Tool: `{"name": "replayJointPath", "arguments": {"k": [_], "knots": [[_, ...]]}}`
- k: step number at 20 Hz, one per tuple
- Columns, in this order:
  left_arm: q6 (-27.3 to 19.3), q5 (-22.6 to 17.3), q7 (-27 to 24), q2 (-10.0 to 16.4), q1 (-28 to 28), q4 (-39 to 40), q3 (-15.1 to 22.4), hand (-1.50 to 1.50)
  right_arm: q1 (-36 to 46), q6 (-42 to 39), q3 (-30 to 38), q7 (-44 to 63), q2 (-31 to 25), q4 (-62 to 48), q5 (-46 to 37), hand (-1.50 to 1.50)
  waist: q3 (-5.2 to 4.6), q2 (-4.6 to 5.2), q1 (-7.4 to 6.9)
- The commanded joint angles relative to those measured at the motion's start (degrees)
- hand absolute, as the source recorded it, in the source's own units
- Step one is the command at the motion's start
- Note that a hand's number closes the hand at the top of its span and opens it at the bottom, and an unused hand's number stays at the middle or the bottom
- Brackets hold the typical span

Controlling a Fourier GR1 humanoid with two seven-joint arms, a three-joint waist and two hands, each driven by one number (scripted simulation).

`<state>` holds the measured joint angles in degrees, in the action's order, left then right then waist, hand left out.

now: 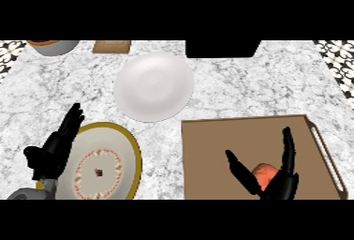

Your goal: Pick the squash from the tray and place it in the plate

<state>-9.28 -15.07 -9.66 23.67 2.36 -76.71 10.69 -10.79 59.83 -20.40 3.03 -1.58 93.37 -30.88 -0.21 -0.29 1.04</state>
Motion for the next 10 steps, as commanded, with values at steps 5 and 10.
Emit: {"name": "replayJointPath", "arguments": {"k": [5,10], "knots": [[1.58,0.34,-0.24,0.35,-0.3,0.32,-0.57,0.0,-18.39,-5.84,-0.7,16.67,1.54,11.65,-22.93,-1.5,-0.1,0.32,-0.07],[1.8,0.39,0.06,-0.44,1.84,0.77,-0.52,0.0,-22.99,-20.86,-2.14,29.5,1.56,16.27,-31.67,-1.5,-0.17,0.67,-0.39]]}}
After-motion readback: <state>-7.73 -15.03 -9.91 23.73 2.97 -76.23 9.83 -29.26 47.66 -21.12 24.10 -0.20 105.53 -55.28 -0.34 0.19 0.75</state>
